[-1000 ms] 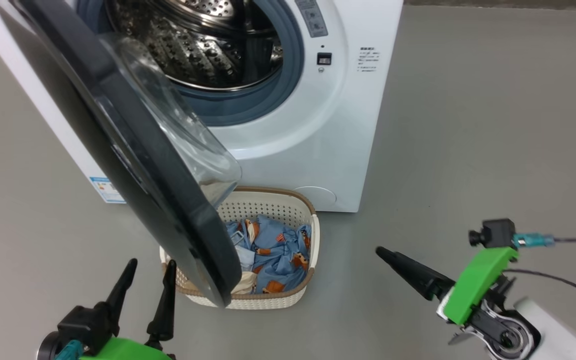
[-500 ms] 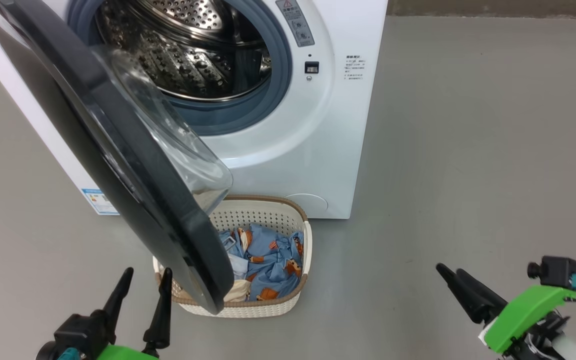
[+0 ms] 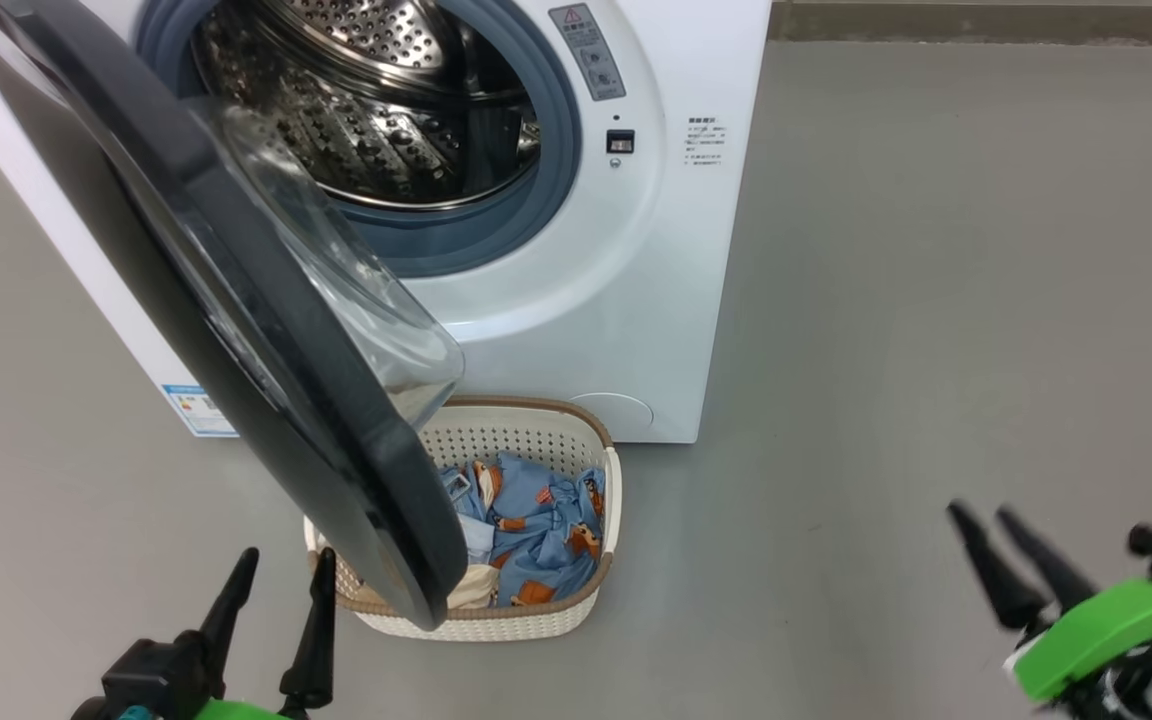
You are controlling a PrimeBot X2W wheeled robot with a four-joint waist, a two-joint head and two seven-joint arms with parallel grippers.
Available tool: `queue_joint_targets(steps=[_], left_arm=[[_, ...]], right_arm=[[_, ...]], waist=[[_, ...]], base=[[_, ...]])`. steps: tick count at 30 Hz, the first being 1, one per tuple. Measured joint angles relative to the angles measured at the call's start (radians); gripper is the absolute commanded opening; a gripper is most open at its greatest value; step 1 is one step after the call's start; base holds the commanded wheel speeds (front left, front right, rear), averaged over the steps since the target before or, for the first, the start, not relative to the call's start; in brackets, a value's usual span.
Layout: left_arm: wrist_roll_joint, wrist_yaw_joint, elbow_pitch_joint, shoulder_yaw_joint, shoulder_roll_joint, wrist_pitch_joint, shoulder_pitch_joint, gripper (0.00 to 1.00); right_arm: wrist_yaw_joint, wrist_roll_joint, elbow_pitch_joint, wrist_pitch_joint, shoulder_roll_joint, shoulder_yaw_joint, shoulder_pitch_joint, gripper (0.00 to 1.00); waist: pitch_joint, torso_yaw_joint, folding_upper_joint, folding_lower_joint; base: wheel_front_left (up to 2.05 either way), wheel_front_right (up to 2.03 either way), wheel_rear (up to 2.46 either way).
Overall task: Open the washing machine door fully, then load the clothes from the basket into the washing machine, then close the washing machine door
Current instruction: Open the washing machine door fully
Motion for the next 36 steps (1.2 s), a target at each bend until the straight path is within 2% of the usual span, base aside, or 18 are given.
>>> queue_joint_targets(steps=[4,11,17,22,27,36], left_arm=[[0.000,0.000,0.000,0.002,0.000,0.000,0.000,1.00],[0.000,0.000,0.000,0.006,-0.001,0.000,-0.001,1.00],[0.000,0.000,0.000,0.009,-0.002,0.000,-0.001,1.00],[0.000,0.000,0.000,0.010,-0.003,0.000,-0.001,1.00],[0.000,0.000,0.000,0.010,-0.004,0.000,-0.001,1.00],[0.000,0.000,0.003,0.013,-0.008,0.000,-0.002,1.00]], right_arm=[[0.000,-0.179,-0.045,0.000,0.051,-0.160,0.041,1.00],[0.000,-0.491,-0.144,0.000,0.155,-0.366,0.158,1.00],[0.000,-0.679,-0.211,-0.001,0.255,-0.552,0.218,1.00],[0.000,-0.758,-0.245,-0.001,0.304,-0.620,0.251,1.00],[0.000,-0.819,-0.253,-0.001,0.312,-0.621,0.277,1.00],[0.000,-0.843,-0.248,-0.001,0.326,-0.626,0.290,1.00]], waist=[[0.003,-0.004,0.0000,0.0000],[0.009,-0.002,0.0000,0.0000],[0.011,0.003,0.0000,0.0000],[0.013,0.005,0.0000,0.0000],[0.019,0.007,0.0000,0.0000],[0.022,0.016,0.0000,0.0000]], base=[[0.00,0.00,0.00],[0.00,0.00,0.00],[0.00,0.00,0.00],[0.00,0.00,0.00],[0.00,0.00,0.00],[0.00,0.00,0.00]])
